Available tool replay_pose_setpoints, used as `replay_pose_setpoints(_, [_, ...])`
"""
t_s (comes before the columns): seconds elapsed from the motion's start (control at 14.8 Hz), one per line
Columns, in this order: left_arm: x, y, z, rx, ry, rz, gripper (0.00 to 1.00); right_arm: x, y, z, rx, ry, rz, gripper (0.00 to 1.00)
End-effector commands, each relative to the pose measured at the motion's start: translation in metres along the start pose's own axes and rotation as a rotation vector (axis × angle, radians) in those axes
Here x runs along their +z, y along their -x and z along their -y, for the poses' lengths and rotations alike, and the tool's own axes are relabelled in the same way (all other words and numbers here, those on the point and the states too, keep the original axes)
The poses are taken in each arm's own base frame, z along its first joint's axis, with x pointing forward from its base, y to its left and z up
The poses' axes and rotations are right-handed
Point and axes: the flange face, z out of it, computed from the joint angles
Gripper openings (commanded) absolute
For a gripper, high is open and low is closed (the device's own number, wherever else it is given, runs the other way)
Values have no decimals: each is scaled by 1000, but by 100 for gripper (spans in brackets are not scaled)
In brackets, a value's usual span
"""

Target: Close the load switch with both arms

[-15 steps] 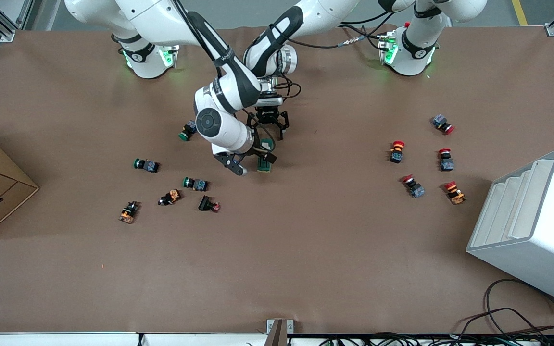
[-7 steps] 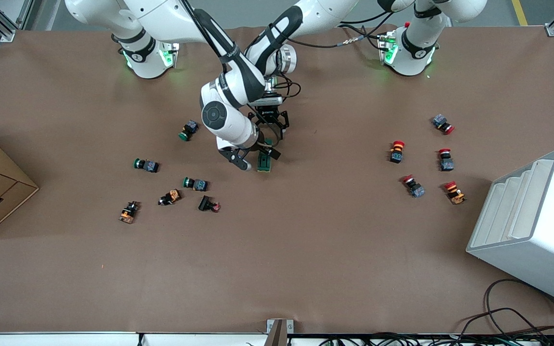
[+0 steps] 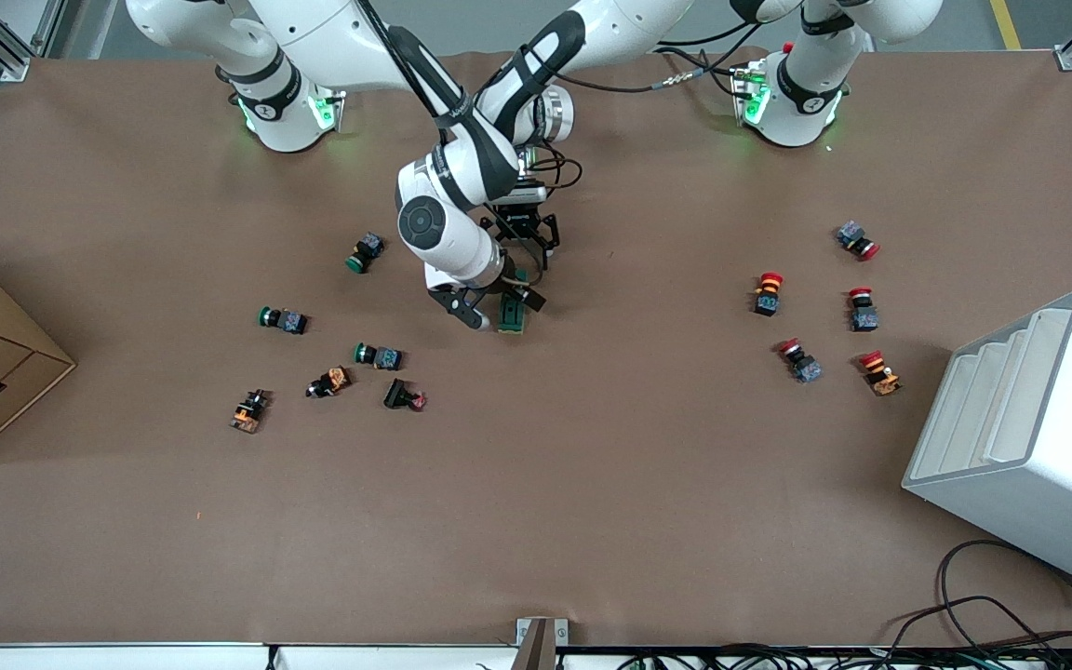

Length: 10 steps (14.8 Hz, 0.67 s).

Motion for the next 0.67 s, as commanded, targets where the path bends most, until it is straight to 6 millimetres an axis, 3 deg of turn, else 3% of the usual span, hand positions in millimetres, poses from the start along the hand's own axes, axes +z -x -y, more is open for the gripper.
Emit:
replay_pose_setpoints(0.0, [5,12,-1,8,-13,-2,100,-3,2,4,30,-38,-2,100])
replay_pose_setpoints(0.61, [5,10,-1,6,-15,-2,100,-22,-4,24,77,-101,21,100])
